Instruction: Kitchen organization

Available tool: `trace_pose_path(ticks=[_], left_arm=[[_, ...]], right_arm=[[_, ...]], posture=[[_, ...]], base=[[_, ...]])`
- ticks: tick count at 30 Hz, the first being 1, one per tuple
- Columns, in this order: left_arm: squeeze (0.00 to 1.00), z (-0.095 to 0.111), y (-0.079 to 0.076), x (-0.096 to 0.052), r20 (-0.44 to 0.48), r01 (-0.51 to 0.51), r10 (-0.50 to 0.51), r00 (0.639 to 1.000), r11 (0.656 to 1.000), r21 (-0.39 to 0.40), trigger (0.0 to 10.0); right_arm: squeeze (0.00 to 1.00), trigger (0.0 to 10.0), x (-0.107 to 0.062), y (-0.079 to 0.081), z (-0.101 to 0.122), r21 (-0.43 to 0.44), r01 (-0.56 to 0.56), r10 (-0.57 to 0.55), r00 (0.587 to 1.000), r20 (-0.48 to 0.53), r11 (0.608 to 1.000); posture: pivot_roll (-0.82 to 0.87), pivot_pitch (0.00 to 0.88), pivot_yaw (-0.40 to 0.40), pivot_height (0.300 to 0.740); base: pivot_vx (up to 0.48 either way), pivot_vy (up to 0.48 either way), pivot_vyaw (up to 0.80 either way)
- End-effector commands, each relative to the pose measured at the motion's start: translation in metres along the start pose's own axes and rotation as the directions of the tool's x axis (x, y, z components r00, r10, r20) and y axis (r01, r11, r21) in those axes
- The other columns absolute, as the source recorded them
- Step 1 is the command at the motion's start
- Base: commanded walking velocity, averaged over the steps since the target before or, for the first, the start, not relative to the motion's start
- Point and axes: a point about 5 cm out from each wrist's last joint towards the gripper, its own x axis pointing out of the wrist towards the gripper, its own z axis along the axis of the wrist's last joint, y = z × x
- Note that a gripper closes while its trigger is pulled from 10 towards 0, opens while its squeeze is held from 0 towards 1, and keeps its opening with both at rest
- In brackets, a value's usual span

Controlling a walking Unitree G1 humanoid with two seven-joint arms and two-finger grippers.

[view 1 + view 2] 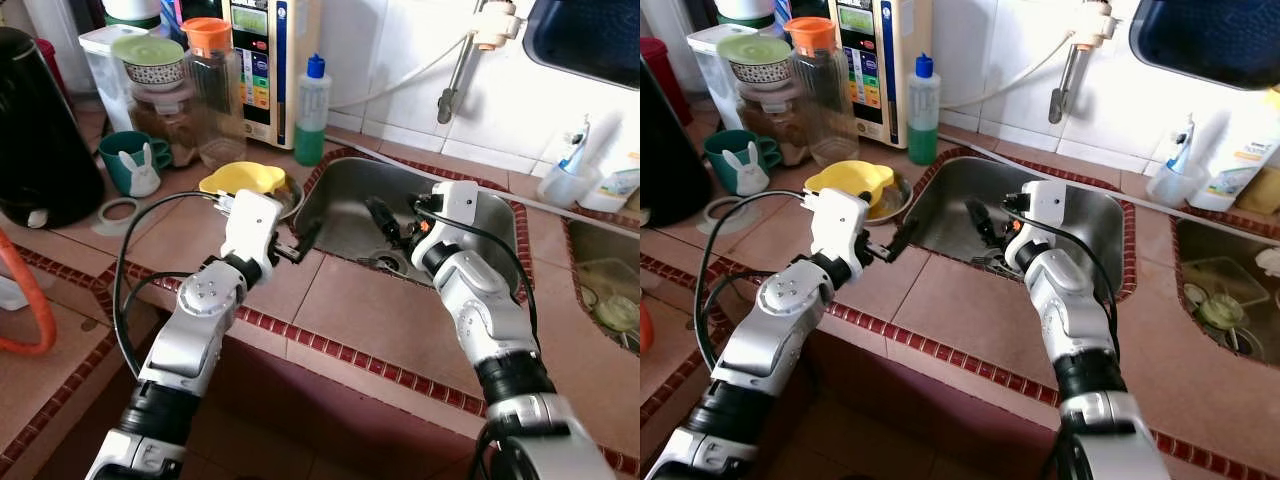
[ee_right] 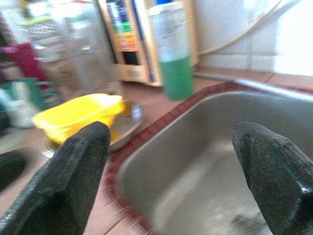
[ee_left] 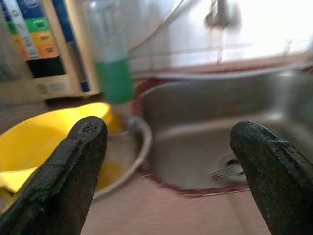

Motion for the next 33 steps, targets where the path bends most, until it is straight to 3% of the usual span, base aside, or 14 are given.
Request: trace_pose_path(ticks=[1, 8, 9, 11, 12, 13, 18, 26, 33], left_arm=[[1.0, 0.001, 0.008, 0.005, -0.003, -0.033, 0.033, 0.999, 0.999, 0.04, 10.0], [1.0, 0.003, 0.038, 0.024, -0.033, -0.124, 0.128, 0.991, 0.986, 0.115, 10.0], [0.76, 0.003, 0.044, 0.026, -0.044, -0.14, 0.147, 0.988, 0.981, 0.132, 10.0], [0.76, 0.003, 0.045, 0.027, -0.048, -0.144, 0.152, 0.987, 0.98, 0.139, 10.0], [0.14, 0.001, 0.048, 0.027, -0.062, -0.153, 0.163, 0.985, 0.978, 0.142, 10.0], [0.0, -0.001, 0.052, 0.028, -0.083, -0.161, 0.175, 0.981, 0.976, 0.148, 10.0], [0.0, -0.01, 0.061, 0.032, -0.177, -0.155, 0.189, 0.966, 0.97, 0.187, 10.0], [0.0, -0.007, 0.071, 0.037, -0.243, -0.128, 0.186, 0.952, 0.963, 0.235, 10.0], [0.0, -0.006, 0.075, 0.036, -0.303, -0.052, 0.123, 0.945, 0.971, 0.234, 10.0]], right_arm=[[1.0, 10.0, -0.003, 0.013, 0.013, 0.009, -0.067, 0.067, 0.997, 0.024, 0.998], [1.0, 10.0, -0.035, 0.05, 0.015, 0.058, -0.187, 0.188, 0.982, -0.021, 0.981], [0.89, 10.0, -0.042, 0.057, 0.015, 0.075, -0.212, 0.215, 0.976, -0.037, 0.974], [0.89, 10.0, -0.044, 0.058, 0.015, 0.079, -0.217, 0.221, 0.974, -0.041, 0.973], [0.03, 10.0, -0.046, 0.06, 0.014, 0.085, -0.22, 0.225, 0.973, -0.045, 0.972], [0.0, 10.0, -0.047, 0.061, 0.014, 0.089, -0.22, 0.225, 0.973, -0.049, 0.971], [0.0, 10.0, -0.053, 0.067, 0.018, 0.1, -0.21, 0.217, 0.974, -0.063, 0.973], [0.0, 10.0, -0.06, 0.072, 0.021, 0.098, -0.201, 0.209, 0.975, -0.08, 0.975], [0.0, 10.0, -0.061, 0.069, 0.021, 0.092, -0.184, 0.192, 0.977, -0.089, 0.979]], posture=[[0.21, 0.0, -0.037, 0.74], [0.17, 0.0, -0.019, 0.74], [0.16, 0.0, -0.018, 0.74], [0.16, 0.0, -0.018, 0.74], [0.16, 0.0, -0.016, 0.74], [0.15, 0.0, -0.015, 0.74], [0.13, 0.0, -0.009, 0.74], [0.11, 0.0, -0.001, 0.74], [0.12, 0.0, 0.001, 0.74]], base=[[0.0, 0.0, 0.0], [0.0, 0.0, 0.0], [0.0, 0.0, 0.0], [0.0, 0.0, 0.0], [0.0, 0.0, 0.0], [0.0, 0.0, 0.0], [0.0, 0.0, 0.0], [0.0, 0.0, 0.0], [0.0, 0.0, 0.0]])
